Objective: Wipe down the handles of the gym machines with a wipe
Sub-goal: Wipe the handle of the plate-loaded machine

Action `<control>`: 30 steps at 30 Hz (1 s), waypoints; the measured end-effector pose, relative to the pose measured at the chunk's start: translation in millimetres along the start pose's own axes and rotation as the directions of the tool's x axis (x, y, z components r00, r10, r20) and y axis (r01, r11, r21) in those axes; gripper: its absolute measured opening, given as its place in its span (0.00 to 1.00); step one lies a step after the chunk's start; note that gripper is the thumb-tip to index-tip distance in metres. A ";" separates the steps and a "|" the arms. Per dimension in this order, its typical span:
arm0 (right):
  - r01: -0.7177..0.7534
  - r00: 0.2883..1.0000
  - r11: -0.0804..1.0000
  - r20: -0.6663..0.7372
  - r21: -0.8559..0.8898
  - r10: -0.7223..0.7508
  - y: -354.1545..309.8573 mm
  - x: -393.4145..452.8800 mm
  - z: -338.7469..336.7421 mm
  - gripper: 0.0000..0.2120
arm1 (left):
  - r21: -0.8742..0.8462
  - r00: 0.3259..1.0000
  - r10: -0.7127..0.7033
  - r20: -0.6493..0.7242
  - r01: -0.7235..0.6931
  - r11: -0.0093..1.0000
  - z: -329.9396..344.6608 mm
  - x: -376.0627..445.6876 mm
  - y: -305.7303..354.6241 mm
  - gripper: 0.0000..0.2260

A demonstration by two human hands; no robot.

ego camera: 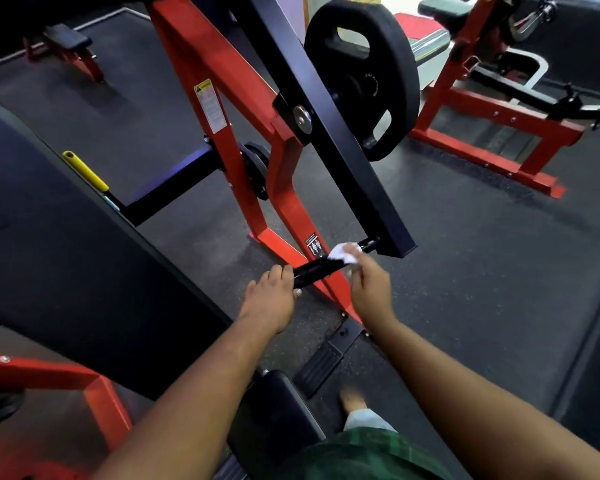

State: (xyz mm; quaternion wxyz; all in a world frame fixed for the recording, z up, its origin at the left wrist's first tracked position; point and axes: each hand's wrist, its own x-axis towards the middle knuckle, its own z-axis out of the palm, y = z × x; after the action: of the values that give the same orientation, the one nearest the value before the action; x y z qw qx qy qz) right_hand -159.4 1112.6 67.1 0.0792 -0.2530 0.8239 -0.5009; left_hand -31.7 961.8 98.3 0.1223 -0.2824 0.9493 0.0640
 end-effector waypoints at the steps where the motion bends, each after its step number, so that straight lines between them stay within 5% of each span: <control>1: -0.007 1.000 0.997 0.002 -0.074 0.007 4.7 16.8 -2.8 0.18 | 0.000 1.000 -0.001 0.003 0.001 1.000 -0.5 -0.6 0.2 0.23; 4: 0.072 0.979 0.910 0.203 -0.409 0.014 8.1 47.9 5.7 0.12 | -0.006 1.000 -0.004 0.009 0.004 1.000 -2.0 -1.7 0.4 0.23; 7: 0.250 0.928 0.830 0.367 -0.498 -0.060 -21.0 46.2 22.5 0.07 | -0.036 1.000 -0.008 0.020 0.009 0.999 -0.6 -0.6 -1.5 0.29; 10: 0.300 0.875 0.894 0.469 -0.333 -0.119 -43.4 23.7 33.9 0.11 | -0.081 1.000 0.010 0.029 -0.007 0.997 0.0 -4.5 -8.8 0.38; 13: 0.368 0.771 0.927 0.581 -0.071 -0.261 -58.6 -3.9 20.6 0.19 | -0.079 1.000 0.024 -0.005 -0.024 0.997 0.0 -14.7 -17.8 0.35; 15: 0.388 0.774 0.921 0.557 -0.038 -0.303 -61.8 -6.5 0.5 0.19 | -0.058 0.999 0.028 -0.018 -0.029 0.998 -0.7 -19.4 -21.7 0.32; 19: 0.274 0.919 0.931 0.352 -0.241 -0.179 -30.6 17.8 -7.0 0.19 | 0.008 0.999 0.033 -0.030 -0.033 0.999 -1.9 -21.6 -24.5 0.28; 21: 0.299 0.894 0.907 0.419 -0.298 -0.157 -17.9 19.4 17.8 0.24 | 0.012 0.999 0.029 -0.025 -0.029 1.000 -2.1 -21.5 -23.8 0.28; 28: 0.331 0.834 0.943 0.457 0.038 -0.311 -11.6 -55.2 42.8 0.26 | 0.036 0.998 0.057 0.022 -0.058 0.998 -6.2 -15.9 -24.3 0.30; 30: 0.213 0.881 0.967 0.401 0.142 -0.253 -2.6 -59.9 25.9 0.24 | 0.047 0.997 0.073 0.033 -0.074 0.996 -7.0 -13.3 -22.0 0.30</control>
State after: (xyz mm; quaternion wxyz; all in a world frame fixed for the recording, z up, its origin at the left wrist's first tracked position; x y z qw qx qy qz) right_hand -97.1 1120.9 49.4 0.2036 -0.4469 0.7272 -0.4795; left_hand -10.1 949.1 107.4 0.1415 -0.2432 0.9583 0.0501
